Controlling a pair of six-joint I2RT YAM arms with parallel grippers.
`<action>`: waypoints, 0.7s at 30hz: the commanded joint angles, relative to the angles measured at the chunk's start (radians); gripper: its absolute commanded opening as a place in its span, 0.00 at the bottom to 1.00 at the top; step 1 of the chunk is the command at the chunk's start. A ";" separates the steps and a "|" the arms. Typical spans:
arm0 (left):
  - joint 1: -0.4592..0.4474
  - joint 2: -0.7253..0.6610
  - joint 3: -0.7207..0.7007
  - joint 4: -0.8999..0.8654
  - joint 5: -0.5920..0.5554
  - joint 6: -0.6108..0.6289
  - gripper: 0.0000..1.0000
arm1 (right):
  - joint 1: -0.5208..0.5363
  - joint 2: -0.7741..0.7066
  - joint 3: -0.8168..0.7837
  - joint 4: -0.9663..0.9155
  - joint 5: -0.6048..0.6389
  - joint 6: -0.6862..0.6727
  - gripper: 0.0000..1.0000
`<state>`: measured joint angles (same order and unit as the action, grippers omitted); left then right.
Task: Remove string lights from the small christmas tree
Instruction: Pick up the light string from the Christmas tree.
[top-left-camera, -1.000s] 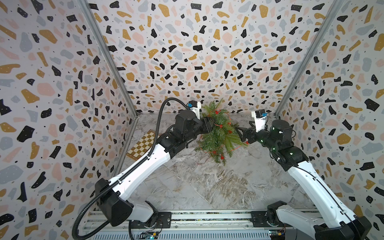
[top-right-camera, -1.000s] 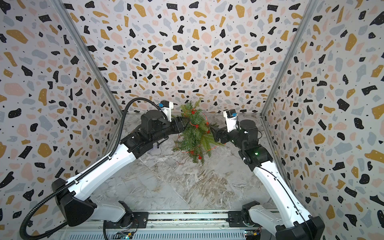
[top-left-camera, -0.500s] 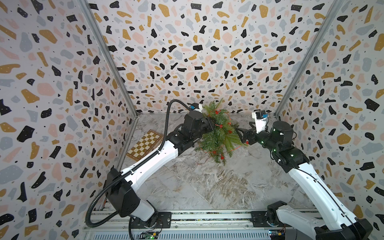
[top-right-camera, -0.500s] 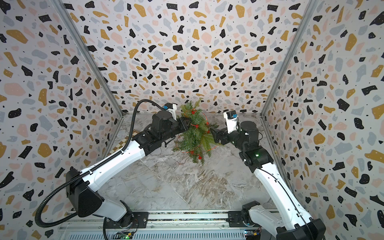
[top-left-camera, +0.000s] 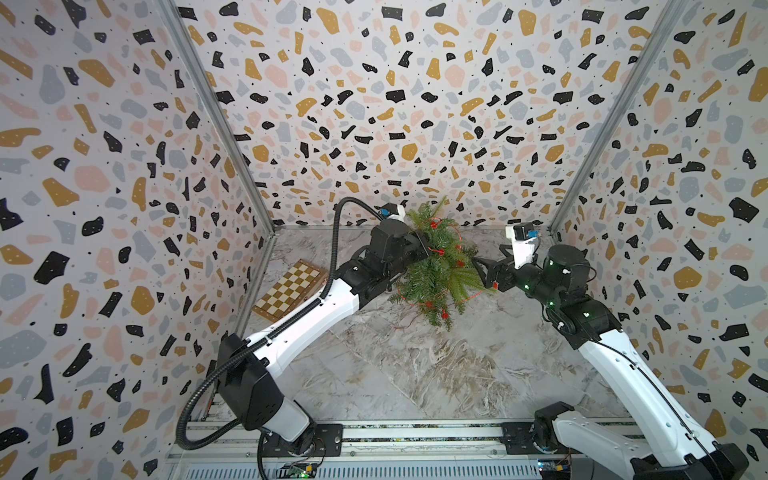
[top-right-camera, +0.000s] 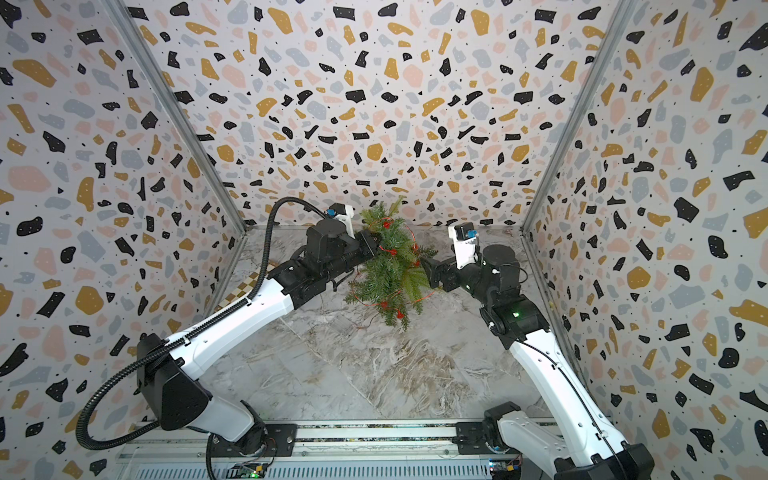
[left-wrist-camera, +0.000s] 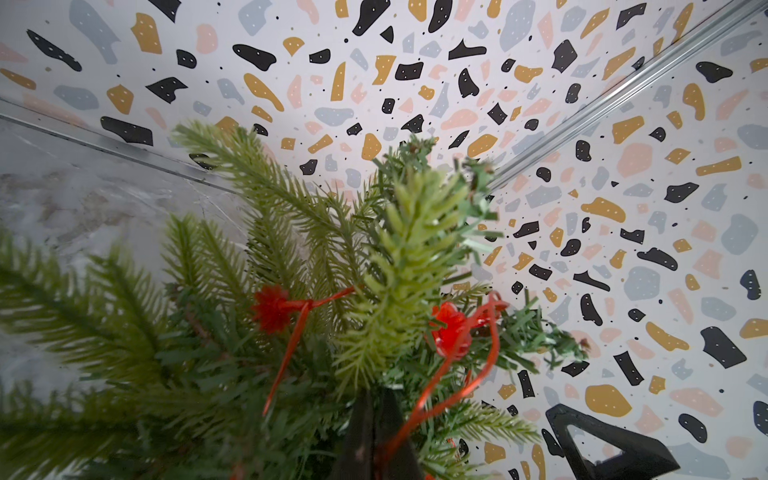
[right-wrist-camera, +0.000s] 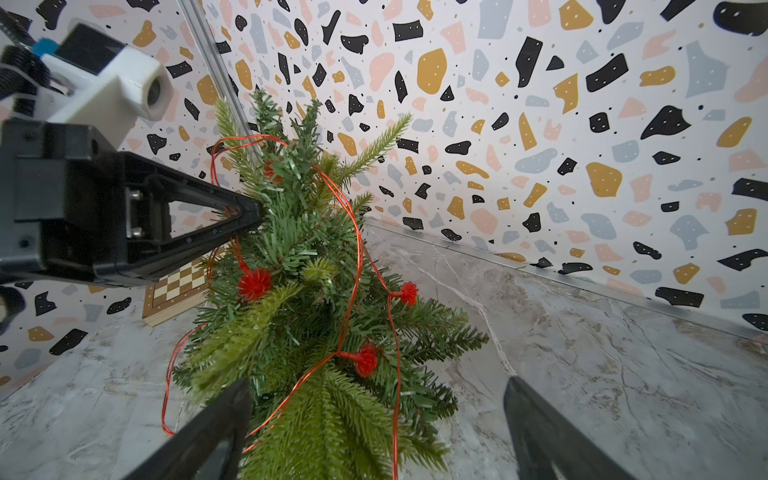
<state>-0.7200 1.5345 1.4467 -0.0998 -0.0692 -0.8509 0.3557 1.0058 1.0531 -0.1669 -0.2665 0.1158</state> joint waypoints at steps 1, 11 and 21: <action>-0.012 -0.030 0.031 0.040 -0.005 0.037 0.02 | 0.005 -0.017 -0.003 0.024 -0.014 0.013 0.95; -0.013 -0.060 0.073 -0.043 -0.030 0.118 0.00 | 0.005 -0.008 0.008 0.032 -0.025 0.025 0.96; -0.013 -0.054 0.109 -0.075 -0.023 0.174 0.00 | 0.005 0.036 0.042 0.047 -0.041 0.047 0.96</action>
<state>-0.7288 1.4910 1.5070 -0.1673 -0.0956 -0.7189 0.3557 1.0286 1.0519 -0.1410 -0.2890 0.1455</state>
